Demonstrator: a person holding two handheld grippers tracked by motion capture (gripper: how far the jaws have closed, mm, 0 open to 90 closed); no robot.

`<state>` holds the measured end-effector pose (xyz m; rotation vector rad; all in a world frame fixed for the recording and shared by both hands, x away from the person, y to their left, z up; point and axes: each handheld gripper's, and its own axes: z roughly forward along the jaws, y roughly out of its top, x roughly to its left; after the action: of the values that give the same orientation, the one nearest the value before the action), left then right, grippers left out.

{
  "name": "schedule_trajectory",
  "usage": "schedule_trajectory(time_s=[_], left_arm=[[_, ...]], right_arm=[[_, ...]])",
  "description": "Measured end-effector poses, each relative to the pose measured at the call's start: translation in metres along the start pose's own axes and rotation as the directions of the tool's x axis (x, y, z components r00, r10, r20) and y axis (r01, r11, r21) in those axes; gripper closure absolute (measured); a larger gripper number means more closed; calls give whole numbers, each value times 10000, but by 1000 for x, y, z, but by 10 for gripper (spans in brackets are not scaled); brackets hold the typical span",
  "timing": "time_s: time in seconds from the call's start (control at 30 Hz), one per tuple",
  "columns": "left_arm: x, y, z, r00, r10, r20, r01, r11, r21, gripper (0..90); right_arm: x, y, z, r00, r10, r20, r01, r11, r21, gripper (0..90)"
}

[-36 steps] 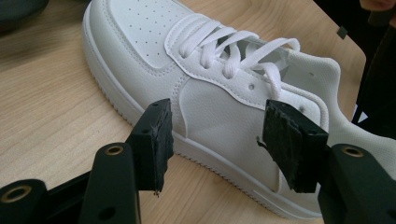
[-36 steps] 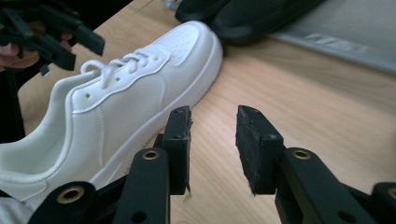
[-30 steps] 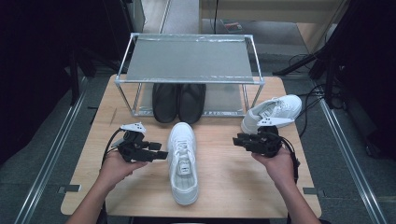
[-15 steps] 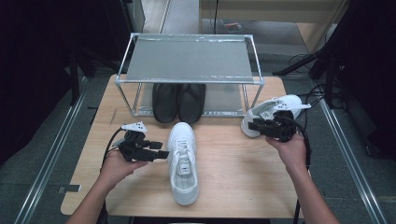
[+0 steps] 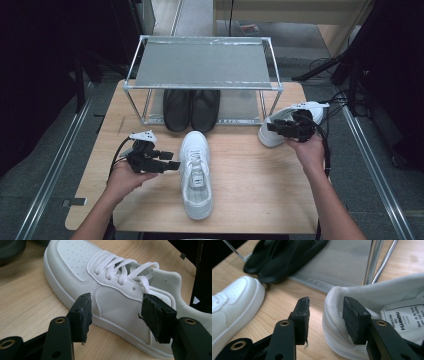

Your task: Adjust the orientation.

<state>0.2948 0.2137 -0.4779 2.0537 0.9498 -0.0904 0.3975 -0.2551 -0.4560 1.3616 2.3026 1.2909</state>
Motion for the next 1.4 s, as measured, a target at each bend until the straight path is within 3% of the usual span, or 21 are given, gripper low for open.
schedule_trajectory(time_s=[0.3,0.37,0.57,0.8,0.97,1.13,1.4], left_arm=[[2,-1,0,10000,-15,-4,15,10000,-23,423],[2,-1,0,10000,-10,8,10,10000,-12,423],[3,-1,-1,10000,-33,-26,33,10000,-50,424],[3,-1,-1,10000,-65,-47,65,10000,-39,424],[3,-1,0,9999,-88,-62,88,10000,-4,424],[3,-1,0,10000,-90,-34,90,10000,31,424],[3,-1,1,10000,-92,-29,93,9999,50,424]], right_arm=[[-3,-4,21,9997,55,221,-60,9996,260,622],[-4,-4,23,9995,-12,300,2,9995,328,672],[-7,-5,21,9998,-201,29,200,9988,454,733],[-7,-8,9,9979,-570,-303,594,9948,828,744],[3,-11,-3,9917,-1173,-524,1220,9876,984,748],[13,-20,-14,9910,-1052,-823,1130,9889,963,752],[38,-40,-24,9844,-1267,-1221,1401,9842,1085,753]])
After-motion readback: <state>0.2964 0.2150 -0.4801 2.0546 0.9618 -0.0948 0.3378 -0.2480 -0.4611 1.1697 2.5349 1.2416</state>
